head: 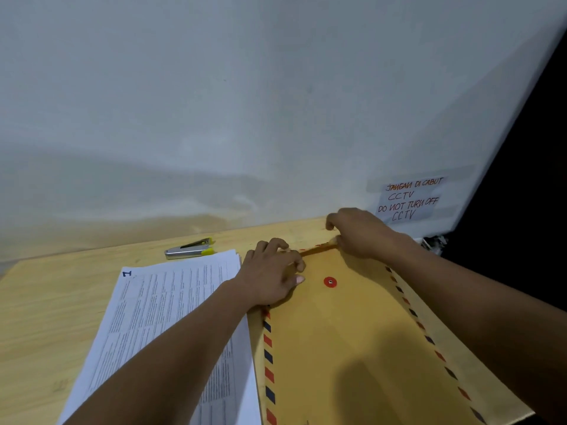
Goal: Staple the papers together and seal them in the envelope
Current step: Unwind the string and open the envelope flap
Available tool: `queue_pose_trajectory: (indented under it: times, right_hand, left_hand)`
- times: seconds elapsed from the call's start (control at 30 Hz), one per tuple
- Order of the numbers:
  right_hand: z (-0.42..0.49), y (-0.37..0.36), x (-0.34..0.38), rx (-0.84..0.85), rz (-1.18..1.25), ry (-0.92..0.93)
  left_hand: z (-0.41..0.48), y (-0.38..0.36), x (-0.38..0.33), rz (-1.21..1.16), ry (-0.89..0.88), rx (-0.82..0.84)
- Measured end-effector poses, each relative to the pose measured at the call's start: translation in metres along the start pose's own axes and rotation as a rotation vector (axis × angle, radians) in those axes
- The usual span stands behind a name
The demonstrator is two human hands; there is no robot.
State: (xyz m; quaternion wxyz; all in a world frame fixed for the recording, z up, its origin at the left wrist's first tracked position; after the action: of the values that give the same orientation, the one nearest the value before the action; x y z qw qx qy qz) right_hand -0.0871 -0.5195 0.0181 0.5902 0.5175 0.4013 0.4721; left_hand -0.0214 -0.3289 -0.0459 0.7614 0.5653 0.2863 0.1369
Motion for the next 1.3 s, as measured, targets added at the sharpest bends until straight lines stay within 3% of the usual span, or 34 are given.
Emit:
queue_pose_trajectory:
  times: [0.07,0.17,0.27,0.37,0.47,0.63,0.8,0.93,1.07,1.3]
  right_hand:
    - [0.016,0.008,0.005,-0.026,0.068,0.017]
    - [0.034,0.018,-0.002,-0.066,0.281,-0.098]
    - [0.037,0.027,-0.011,-0.126,0.157,-0.104]
    - [0.03,0.025,-0.011,0.063,0.125,0.027]
    - [0.021,0.039,-0.011,0.147,0.298,0.074]
    - [0.003,0.099,-0.01,0.107,0.162,0.138]
    - [-0.027,0.187,-0.029,-0.093,0.148,0.026]
    - [-0.066,0.253,-0.055,-0.332,0.503,-0.168]
    - [-0.095,0.266,-0.063,-0.582,0.935,-0.327]
    - [-0.125,0.181,-0.014,-0.314,1.451,-0.476]
  left_hand:
    - [0.002,0.001,0.001,0.063,0.036,0.048]
    - [0.009,0.006,0.006,0.046,0.098,0.116]
    - [0.019,0.021,0.016,-0.253,0.171,-0.02]
    - [0.025,0.041,0.02,-0.438,0.224,-0.122]
    - [0.034,0.064,0.011,-0.541,0.216,-0.208]
    - [0.047,0.115,-0.027,-0.536,0.125,-0.303]
    - [0.05,0.176,-0.076,-0.411,0.016,-0.46]
    - [0.039,0.213,-0.116,-0.429,-0.048,-0.521]
    - [0.019,0.232,-0.153,-0.38,-0.139,-0.551]
    - [-0.027,0.2,-0.171,-0.152,-0.084,-0.371]
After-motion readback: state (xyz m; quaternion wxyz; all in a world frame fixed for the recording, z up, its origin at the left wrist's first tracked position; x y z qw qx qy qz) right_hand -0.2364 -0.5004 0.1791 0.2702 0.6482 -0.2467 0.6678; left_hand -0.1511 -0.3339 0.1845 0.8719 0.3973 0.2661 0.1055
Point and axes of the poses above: each hand's wrist, its own z-axis towards the middle knuckle, its own y-axis out of the back of the hand, x = y × z, the point moved 3 cm from there along z, towards the middle knuckle, and after that the axes turned 6 degrees about -x, right-handed, at the moved point
